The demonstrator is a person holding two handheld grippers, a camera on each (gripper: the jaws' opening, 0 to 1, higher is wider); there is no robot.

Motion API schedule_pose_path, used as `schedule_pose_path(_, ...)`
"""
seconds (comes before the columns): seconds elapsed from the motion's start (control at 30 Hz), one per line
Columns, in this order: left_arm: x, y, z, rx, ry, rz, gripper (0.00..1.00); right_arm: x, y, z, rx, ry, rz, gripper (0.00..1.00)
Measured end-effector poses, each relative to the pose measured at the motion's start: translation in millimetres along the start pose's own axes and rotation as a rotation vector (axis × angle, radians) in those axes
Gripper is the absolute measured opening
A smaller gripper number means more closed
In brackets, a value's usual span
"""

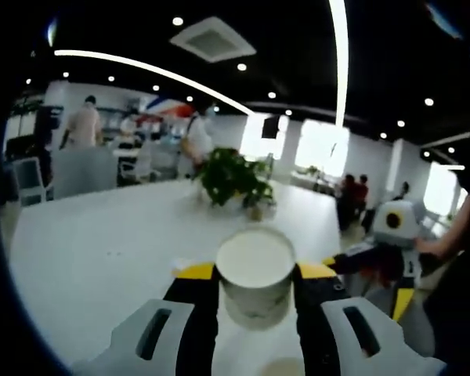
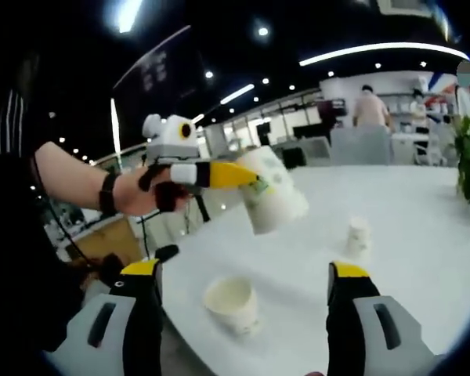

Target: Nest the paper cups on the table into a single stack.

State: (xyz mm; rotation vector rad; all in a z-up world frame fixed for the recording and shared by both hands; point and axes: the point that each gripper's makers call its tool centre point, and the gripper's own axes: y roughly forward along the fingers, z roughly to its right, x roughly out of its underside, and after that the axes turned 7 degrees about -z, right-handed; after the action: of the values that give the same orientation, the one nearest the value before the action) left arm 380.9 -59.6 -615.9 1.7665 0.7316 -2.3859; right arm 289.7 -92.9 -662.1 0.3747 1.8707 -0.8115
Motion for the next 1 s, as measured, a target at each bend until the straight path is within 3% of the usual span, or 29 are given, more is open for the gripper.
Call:
schedule_pose_path(0.5,-5.2,-13,10.4,0.009,-0.025,0.054,0.35,-12.9,5,-16,-0.076,0.034,0.069,0.83)
schedule_pose_path(0.63,-4.2,-13,9.7,0.012,-0.05,0.059,0.35,-11.2,8,-17,-0.076,0.024,0.053,0.82)
schedule_pose_path(1.0,-4.9,-12,11.4,0.018,-0.075,0.078,0.35,-21.1,7,-13,-0.084,0.051,0.089,0.82)
